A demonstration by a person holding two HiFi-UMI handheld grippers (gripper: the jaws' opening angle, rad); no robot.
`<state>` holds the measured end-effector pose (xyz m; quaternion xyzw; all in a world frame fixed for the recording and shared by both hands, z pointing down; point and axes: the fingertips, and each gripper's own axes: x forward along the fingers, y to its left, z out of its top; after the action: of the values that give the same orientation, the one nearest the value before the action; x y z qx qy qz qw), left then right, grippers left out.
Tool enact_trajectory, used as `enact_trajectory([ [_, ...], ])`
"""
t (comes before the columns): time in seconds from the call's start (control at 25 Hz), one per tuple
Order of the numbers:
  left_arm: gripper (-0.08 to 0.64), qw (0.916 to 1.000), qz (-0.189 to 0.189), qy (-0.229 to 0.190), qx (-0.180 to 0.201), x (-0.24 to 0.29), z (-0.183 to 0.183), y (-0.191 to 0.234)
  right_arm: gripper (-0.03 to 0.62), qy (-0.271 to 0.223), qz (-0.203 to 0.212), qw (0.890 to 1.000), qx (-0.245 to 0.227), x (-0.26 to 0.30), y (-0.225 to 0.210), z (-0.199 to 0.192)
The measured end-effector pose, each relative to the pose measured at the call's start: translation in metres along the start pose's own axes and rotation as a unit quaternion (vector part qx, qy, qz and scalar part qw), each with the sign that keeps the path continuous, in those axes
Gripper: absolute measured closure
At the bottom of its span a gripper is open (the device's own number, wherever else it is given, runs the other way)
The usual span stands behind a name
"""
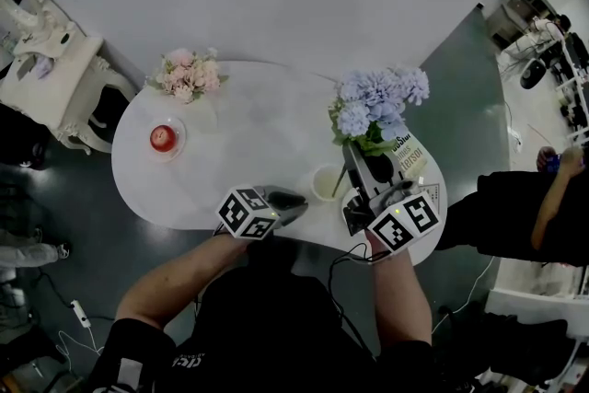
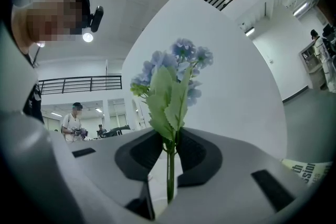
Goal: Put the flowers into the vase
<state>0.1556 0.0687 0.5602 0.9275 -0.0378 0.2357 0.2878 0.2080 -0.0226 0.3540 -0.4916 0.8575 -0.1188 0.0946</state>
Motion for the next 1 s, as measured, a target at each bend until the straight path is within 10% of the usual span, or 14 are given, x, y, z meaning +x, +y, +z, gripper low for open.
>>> enact_trajectory([
  [1.0,0.504,1.0000,0.005,0.003,-0.003,0.006,0.001,-0.001,0.503,0.016,-0.014,1.000,-0.005,-0.010,-0.003,-0.012],
])
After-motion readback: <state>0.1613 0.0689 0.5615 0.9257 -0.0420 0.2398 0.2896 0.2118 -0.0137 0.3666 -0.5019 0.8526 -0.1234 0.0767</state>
